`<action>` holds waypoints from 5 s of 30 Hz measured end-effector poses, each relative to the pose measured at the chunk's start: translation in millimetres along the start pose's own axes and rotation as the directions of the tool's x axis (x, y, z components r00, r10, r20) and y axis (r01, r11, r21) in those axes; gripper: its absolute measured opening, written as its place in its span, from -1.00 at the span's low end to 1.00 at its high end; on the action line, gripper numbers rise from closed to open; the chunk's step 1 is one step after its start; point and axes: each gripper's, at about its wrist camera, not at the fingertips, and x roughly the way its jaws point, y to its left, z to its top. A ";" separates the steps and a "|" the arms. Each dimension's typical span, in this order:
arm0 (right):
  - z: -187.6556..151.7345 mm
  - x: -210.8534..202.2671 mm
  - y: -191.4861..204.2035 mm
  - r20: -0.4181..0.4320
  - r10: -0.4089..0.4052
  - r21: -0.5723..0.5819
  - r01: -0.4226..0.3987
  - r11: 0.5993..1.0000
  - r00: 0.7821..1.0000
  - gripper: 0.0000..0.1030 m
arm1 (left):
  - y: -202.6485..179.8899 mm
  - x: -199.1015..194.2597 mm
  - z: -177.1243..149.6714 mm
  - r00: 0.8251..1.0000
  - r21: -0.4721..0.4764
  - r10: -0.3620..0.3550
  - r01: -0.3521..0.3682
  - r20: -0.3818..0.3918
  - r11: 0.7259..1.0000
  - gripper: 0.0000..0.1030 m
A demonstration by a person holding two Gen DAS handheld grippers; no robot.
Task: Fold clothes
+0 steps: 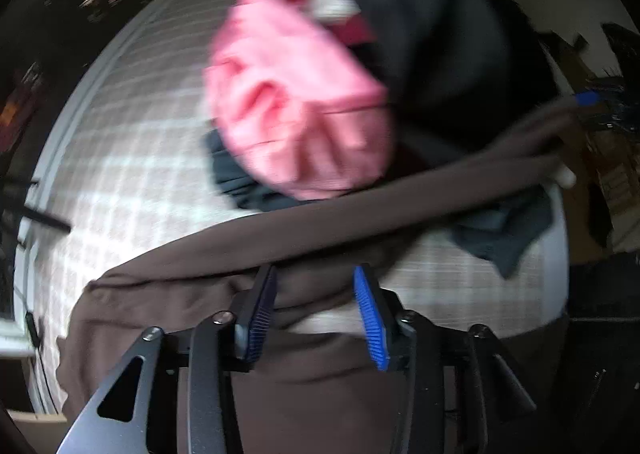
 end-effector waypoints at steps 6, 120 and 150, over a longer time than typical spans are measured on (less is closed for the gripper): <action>6.7 14.9 44.9 -0.021 0.002 -0.262 -0.008 0.965 1.000 -0.04 | -30.5 1.9 6.4 0.999 0.060 -0.033 0.033 -0.004 0.998 -0.15; 58.5 -9.4 -108.4 0.086 0.314 -0.167 -0.297 0.940 0.946 -0.26 | -161.4 4.5 193.4 0.999 0.280 0.011 -0.024 0.048 0.960 -0.87; 66.7 -9.4 -86.6 0.145 0.382 -0.331 -0.319 0.888 0.913 -0.11 | -182.8 -27.4 184.4 1.000 0.421 0.021 -0.012 -0.016 0.907 -0.96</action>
